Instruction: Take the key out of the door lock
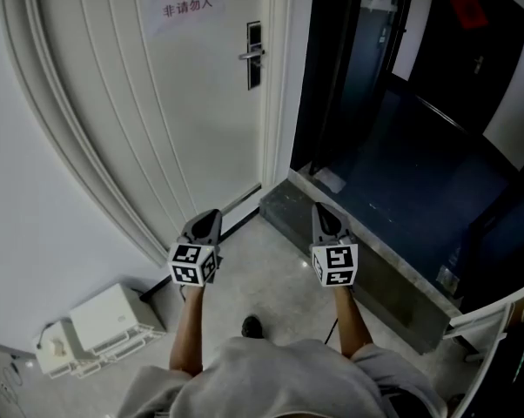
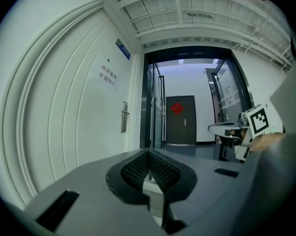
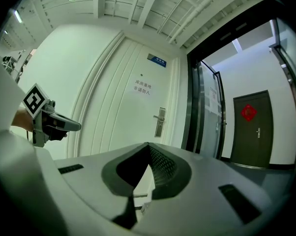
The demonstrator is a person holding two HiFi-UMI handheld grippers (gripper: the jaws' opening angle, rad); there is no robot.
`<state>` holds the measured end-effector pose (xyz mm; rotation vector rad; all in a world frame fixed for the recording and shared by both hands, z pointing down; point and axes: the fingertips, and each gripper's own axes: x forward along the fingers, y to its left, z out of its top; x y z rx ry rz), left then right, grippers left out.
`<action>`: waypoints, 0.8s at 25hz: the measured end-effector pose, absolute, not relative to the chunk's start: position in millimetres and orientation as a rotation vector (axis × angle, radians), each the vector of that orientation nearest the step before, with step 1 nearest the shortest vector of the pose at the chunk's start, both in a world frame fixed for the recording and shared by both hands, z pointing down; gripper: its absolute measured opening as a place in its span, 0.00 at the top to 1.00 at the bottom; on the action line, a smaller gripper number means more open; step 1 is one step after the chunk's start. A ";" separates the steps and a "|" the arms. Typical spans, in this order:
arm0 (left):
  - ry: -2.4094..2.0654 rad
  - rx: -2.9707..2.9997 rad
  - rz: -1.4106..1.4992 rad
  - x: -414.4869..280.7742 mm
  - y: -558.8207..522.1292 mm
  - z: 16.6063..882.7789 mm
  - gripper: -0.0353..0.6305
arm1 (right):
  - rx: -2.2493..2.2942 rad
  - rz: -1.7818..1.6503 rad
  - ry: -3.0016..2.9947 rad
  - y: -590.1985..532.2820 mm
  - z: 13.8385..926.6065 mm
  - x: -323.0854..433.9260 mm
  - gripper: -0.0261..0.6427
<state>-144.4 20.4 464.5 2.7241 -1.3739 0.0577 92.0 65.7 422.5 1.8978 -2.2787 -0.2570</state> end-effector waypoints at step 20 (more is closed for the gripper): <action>-1.292 2.750 0.066 -140.1 -177.0 475.4 0.92 | 1.922 -0.234 -2.240 -121.7 439.4 83.1 0.93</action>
